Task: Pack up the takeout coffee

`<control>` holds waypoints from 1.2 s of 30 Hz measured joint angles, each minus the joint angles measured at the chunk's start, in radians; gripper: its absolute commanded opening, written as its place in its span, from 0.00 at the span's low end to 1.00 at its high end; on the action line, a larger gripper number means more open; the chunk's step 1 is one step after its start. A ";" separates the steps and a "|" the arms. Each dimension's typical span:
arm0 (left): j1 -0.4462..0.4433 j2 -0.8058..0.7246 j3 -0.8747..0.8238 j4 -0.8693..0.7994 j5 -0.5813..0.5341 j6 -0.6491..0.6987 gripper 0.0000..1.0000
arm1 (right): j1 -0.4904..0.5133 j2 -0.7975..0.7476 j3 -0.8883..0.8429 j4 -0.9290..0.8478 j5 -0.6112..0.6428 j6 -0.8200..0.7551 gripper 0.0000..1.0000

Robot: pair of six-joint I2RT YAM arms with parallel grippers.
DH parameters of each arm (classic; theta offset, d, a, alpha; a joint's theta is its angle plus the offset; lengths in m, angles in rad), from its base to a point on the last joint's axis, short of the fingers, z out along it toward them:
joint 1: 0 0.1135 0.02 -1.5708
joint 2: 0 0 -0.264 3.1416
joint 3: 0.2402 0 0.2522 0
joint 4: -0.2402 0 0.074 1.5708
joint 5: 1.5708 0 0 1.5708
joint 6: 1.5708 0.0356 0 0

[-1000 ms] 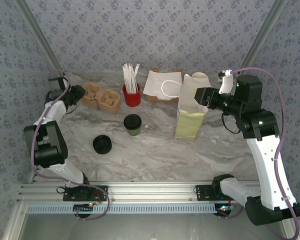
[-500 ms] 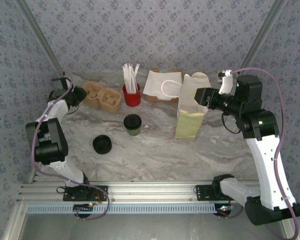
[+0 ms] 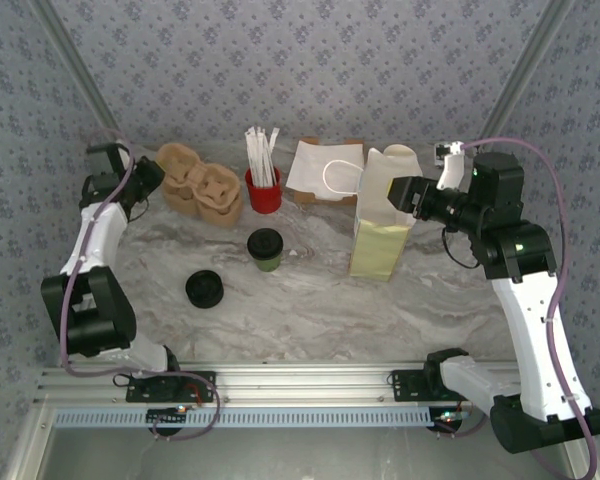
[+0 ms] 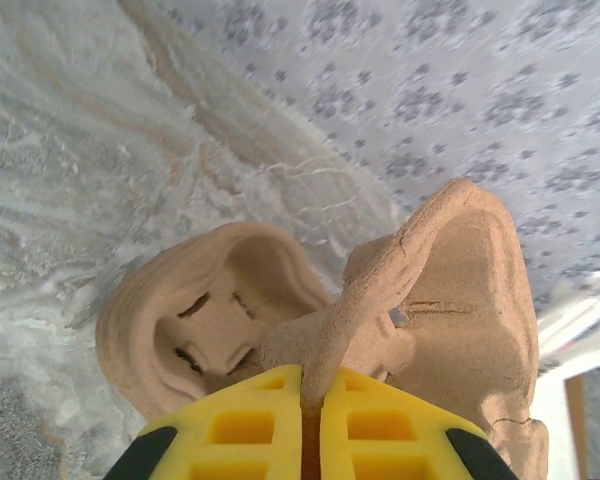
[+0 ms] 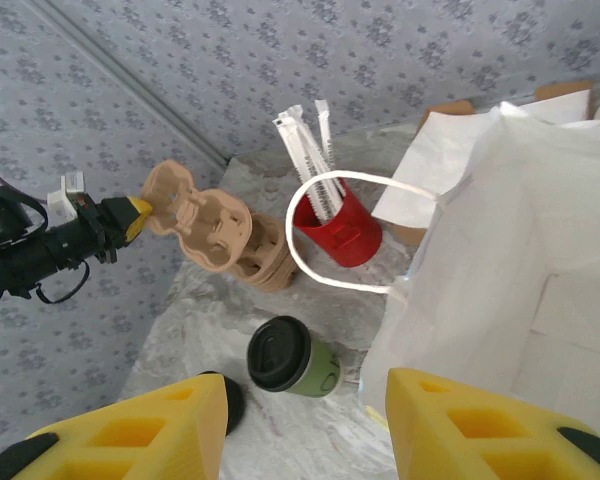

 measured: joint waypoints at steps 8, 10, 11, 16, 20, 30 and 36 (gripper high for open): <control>-0.060 -0.216 0.114 -0.119 0.028 0.010 0.09 | 0.000 -0.002 -0.025 0.084 -0.152 0.022 0.50; -0.100 -0.268 0.154 -0.150 0.045 0.021 0.09 | 0.000 -0.003 -0.019 0.082 -0.177 0.005 0.50; -0.124 -0.296 0.171 -0.163 0.056 0.026 0.09 | 0.000 -0.004 -0.014 0.082 -0.189 -0.008 0.50; -0.233 -0.408 0.208 -0.214 0.113 0.036 0.10 | 0.026 -0.010 0.023 0.082 -0.236 -0.072 0.51; -0.329 -0.446 0.211 -0.240 0.158 0.045 0.10 | 0.101 -0.008 0.041 0.083 -0.262 -0.115 0.51; -0.543 -0.428 0.212 -0.330 0.217 0.100 0.10 | 0.294 0.055 0.074 0.068 -0.248 -0.211 0.56; -0.607 -0.411 0.212 -0.338 0.225 0.120 0.10 | 0.389 0.095 0.101 0.051 -0.211 -0.257 0.54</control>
